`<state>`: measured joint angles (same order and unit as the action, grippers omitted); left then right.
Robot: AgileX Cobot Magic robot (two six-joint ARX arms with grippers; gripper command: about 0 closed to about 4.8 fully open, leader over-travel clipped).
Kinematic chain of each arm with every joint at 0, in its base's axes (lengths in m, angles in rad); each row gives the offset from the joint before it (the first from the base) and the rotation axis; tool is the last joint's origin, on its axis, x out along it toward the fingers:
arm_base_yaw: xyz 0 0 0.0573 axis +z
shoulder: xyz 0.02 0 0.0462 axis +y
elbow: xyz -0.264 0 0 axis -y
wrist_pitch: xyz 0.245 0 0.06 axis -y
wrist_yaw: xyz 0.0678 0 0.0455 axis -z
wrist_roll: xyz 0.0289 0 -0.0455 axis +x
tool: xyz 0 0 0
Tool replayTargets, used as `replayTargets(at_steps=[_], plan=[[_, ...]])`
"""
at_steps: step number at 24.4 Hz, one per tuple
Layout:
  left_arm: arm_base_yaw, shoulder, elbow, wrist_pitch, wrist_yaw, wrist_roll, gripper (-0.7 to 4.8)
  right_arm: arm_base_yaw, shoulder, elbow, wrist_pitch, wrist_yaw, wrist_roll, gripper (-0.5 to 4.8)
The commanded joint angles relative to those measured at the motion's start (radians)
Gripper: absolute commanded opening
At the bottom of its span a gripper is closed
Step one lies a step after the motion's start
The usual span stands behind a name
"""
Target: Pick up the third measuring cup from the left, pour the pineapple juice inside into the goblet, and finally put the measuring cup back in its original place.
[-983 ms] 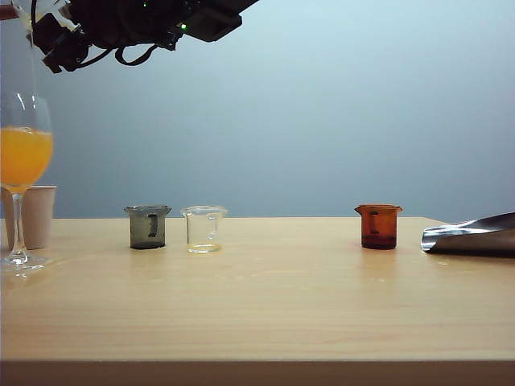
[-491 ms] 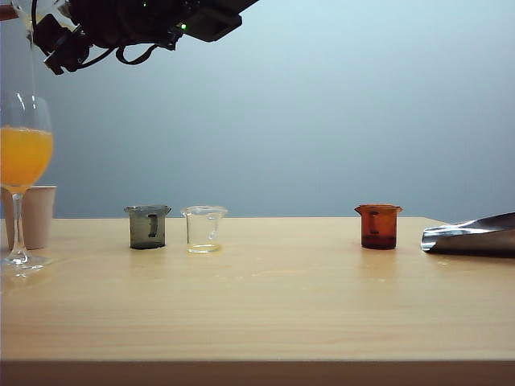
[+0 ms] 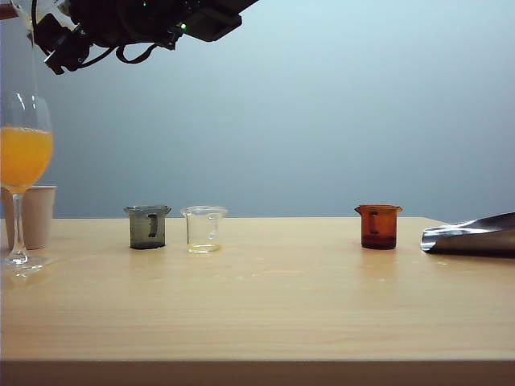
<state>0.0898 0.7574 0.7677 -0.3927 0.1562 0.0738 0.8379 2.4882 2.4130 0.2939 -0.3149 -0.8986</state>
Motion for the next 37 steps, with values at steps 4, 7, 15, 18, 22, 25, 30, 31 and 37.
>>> replayTargets(at_steps=[4,7,15,18,22,25,30,31,37], plan=[[0.000,-0.002,0.003,0.013,0.002,0.000,-0.03,0.005,-0.006,0.010,0.034,-0.002,-0.006,1.06],[0.000,-0.002,0.003,0.013,0.002,0.000,-0.03,0.006,-0.006,0.010,0.035,-0.002,-0.016,1.06],[0.000,-0.002,0.003,0.013,0.002,0.000,-0.03,0.006,-0.006,0.010,0.044,-0.003,-0.019,1.06],[0.000,-0.002,0.003,0.013,0.002,0.000,-0.03,0.007,-0.006,0.010,0.048,-0.003,-0.019,1.06],[0.000,-0.002,0.003,0.013,0.002,0.000,-0.03,0.007,-0.006,0.010,0.052,-0.005,-0.019,1.06],[0.000,-0.002,0.003,0.013,0.002,0.000,-0.03,0.007,-0.006,0.010,0.052,-0.023,-0.019,1.06],[0.000,-0.002,0.003,0.013,0.002,0.000,-0.03,0.007,-0.006,0.010,0.055,-0.026,-0.019,1.06],[0.000,-0.002,0.003,0.013,0.002,0.000,-0.04,0.007,-0.006,0.010,0.056,-0.026,-0.019,1.06],[0.000,-0.002,0.003,0.013,0.002,0.000,-0.03,0.007,-0.007,0.010,0.056,-0.048,-0.019,1.05]])
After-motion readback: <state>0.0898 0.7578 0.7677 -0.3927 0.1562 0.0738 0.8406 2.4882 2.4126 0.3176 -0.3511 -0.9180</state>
